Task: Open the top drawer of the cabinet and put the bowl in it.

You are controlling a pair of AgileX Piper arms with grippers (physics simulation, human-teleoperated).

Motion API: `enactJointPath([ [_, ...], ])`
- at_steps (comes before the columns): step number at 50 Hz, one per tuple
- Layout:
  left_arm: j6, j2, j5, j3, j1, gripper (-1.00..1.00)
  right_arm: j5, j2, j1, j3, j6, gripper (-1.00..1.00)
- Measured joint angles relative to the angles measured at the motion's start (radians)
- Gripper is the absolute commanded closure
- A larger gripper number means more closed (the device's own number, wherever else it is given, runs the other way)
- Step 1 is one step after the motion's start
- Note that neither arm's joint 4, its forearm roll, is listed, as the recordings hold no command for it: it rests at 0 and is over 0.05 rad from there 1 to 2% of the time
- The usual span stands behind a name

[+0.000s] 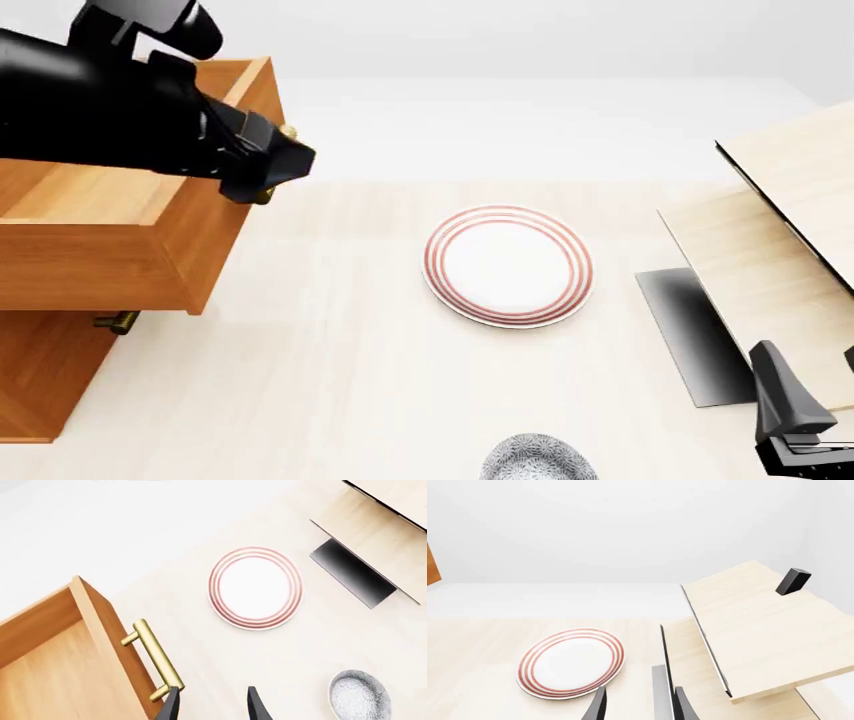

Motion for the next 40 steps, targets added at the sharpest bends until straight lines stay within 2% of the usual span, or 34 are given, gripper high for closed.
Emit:
enactJointPath([
  [18, -0.036, -0.009, -0.073, 0.084, -0.085, -1.00, 0.000, 0.000, 0.000, 0.000, 0.000, -1.00],
  [40, -0.155, 0.034, -0.222, 0.194, -0.199, -1.00, 0.000, 0.000, 0.000, 0.000, 0.000, -1.00],
])
